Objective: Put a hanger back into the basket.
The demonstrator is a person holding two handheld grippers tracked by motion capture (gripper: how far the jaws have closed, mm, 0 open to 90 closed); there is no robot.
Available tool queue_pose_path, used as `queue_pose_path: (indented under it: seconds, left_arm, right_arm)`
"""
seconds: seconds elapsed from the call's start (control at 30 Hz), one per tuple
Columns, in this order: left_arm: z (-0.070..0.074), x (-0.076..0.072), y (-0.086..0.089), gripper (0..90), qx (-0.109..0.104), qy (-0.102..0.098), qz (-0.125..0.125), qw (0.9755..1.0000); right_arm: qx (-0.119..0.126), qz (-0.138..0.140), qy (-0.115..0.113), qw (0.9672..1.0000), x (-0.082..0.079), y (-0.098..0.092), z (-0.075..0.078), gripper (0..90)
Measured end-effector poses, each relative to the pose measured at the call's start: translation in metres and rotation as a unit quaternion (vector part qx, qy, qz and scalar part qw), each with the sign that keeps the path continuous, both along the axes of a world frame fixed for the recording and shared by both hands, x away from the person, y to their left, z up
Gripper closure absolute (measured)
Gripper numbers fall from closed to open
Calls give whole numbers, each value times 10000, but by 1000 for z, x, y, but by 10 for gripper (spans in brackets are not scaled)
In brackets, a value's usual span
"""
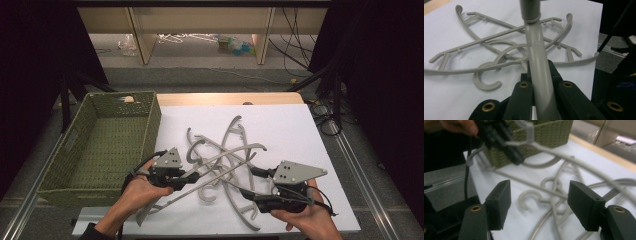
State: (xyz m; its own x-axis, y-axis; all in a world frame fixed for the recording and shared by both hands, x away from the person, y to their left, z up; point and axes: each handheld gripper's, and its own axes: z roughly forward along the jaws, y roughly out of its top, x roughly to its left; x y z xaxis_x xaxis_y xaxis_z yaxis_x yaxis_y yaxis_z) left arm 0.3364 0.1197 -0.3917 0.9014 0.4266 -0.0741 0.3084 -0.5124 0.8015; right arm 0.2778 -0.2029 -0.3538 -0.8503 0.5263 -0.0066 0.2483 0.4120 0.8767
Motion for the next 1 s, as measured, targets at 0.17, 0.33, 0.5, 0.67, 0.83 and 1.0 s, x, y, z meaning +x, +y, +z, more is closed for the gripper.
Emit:
queue_pose_path:
  seconds: [0.17, 0.33, 0.5, 0.67, 0.83, 1.0]
  left_arm:
    - [3, 6, 2, 865, -2, 407, 58, 9992]
    - [11, 10, 1, 866, 172, 506, 0, 9986]
    - [32, 4, -2, 867, 289, 406, -108, 9987]
    - [57, 0, 2, 866, 226, 354, -103, 9991]
    - [79, 2, 18, 866, 227, 259, 38, 9994]
    - [97, 9, 49, 866, 140, 150, 449, 9988]
  right_arm:
    - [-145, 31, 368, 9992, -5, 0, -24, 360]
    - [-237, 71, 591, 9979, -7, -2, -39, 359]
    - [-171, 158, 674, 9975, -9, -3, -44, 364]
    - [-171, 170, 720, 9971, -11, -2, -49, 355]
    - [-210, 203, 779, 9965, -11, 2, -55, 344]
    - [-239, 244, 839, 9959, -10, 2, -57, 343]
